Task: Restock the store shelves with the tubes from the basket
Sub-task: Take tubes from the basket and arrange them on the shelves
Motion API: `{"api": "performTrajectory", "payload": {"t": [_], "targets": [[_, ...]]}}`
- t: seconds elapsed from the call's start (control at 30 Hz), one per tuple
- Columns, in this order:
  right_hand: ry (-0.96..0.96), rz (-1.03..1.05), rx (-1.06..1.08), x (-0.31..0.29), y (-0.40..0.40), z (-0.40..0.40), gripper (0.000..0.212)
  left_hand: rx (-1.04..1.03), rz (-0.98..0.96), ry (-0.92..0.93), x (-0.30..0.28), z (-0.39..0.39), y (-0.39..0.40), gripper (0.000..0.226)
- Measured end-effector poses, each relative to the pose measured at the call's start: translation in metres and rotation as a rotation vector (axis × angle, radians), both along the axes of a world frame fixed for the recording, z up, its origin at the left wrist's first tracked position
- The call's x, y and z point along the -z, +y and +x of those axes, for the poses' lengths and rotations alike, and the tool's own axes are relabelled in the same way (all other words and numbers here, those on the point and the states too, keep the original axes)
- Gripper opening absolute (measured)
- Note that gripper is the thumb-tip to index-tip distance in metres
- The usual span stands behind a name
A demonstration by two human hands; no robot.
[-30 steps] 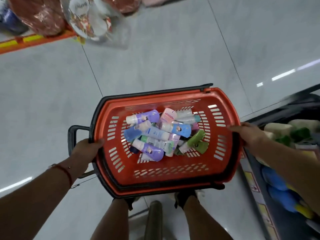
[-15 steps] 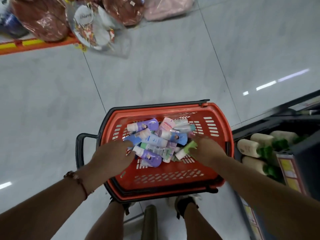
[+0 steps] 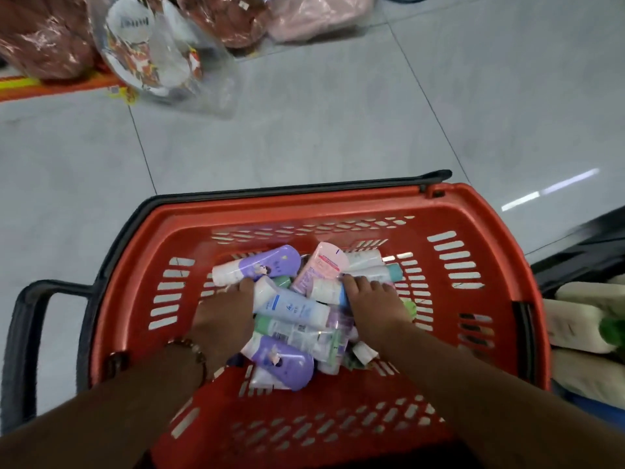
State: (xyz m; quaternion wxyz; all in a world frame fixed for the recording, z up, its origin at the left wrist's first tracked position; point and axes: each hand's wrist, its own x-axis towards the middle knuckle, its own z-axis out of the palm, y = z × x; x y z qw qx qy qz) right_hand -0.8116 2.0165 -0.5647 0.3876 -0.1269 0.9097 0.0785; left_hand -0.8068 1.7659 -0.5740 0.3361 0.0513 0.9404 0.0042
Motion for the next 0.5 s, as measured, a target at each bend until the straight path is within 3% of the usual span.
{"api": "performTrajectory", "payload": {"t": [0.1, 0.27, 0.33, 0.43, 0.5], "targets": [[0.138, -0.025, -0.038, 0.009, 0.002, 0.002, 0.060, -0.007, 0.036, 0.018, 0.007, -0.002, 0.000, 0.060], [0.025, -0.142, 0.112, -0.009, 0.007, -0.020, 0.038, 0.056, 0.067, -0.207, -0.006, -0.025, -0.003, 0.064], [0.008, -0.206, 0.168, -0.045, 0.013, -0.026, 0.034, 0.079, 0.088, -0.308, -0.028, -0.037, 0.002, 0.049], [0.114, -0.315, 0.349, -0.114, 0.028, -0.003, 0.022, 0.090, 0.149, -0.191, -0.077, -0.039, 0.017, 0.038], [0.182, -0.437, 0.556, -0.160, 0.044, 0.037, 0.026, 0.060, 0.292, -0.123, -0.123, -0.022, 0.031, 0.028]]}}
